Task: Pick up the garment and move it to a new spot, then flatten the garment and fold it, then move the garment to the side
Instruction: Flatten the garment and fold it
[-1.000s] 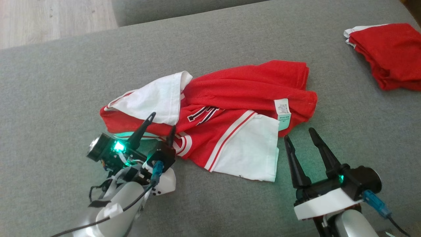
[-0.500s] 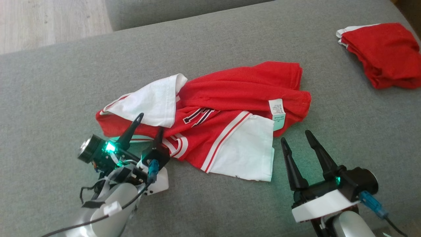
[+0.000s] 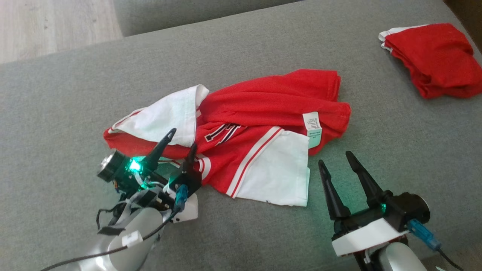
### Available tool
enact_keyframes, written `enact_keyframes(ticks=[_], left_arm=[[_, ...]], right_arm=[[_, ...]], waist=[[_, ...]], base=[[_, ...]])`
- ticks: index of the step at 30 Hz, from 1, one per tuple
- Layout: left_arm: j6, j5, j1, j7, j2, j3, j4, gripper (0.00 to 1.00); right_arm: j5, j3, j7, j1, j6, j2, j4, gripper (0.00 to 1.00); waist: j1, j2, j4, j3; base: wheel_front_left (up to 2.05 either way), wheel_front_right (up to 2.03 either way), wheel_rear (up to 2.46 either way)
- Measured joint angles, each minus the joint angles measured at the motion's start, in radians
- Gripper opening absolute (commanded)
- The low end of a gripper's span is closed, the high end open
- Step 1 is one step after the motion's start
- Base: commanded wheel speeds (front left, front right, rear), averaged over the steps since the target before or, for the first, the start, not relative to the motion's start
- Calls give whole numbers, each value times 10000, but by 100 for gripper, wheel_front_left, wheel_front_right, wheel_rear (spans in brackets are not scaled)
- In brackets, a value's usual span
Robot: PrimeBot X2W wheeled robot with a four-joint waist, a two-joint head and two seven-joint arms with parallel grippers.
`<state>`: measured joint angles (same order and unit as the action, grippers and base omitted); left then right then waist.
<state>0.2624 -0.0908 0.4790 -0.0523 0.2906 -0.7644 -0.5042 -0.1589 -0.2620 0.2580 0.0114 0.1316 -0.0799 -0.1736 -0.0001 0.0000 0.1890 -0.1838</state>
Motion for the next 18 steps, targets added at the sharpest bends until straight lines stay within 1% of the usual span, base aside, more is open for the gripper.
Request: enact_keyframes(ticks=[1,2,3,7,9,12,16,18], left_arm=[[-36,0,58,-12,2,-19,-33,38],[-63,0,108,-29,4,-23,-50,6],[-63,0,154,-35,15,-35,-52,0],[-88,0,315,96,48,-82,-31,0],[-165,2,315,96,117,-98,-6,0],[-146,40,314,236,247,-86,146,0],[-12,127,328,573,435,29,855,0],[33,240,386,646,627,232,1333,0]], right_arm=[[0,4,0,0,-2,-2,0,100],[0,4,0,1,-2,-2,0,100],[0,10,0,1,-2,-2,2,100],[-2,73,0,2,0,0,2,100],[-2,92,0,2,0,0,0,100],[0,107,0,2,0,2,-6,100],[0,140,0,1,-2,4,-8,100],[0,142,0,1,-2,0,-44,100]], waist=[[0,0,20,-21],[1,0,38,-44],[0,0,51,-70],[1,0,39,-159],[1,0,13,-164],[1,0,-31,-133],[1,0,-117,-57],[0,0,-174,-30]], base=[[0,0,0],[0,0,0],[0,0,0],[0,0,0],[0,0,0],[0,0,0],[0,0,0],[0,0,0]])
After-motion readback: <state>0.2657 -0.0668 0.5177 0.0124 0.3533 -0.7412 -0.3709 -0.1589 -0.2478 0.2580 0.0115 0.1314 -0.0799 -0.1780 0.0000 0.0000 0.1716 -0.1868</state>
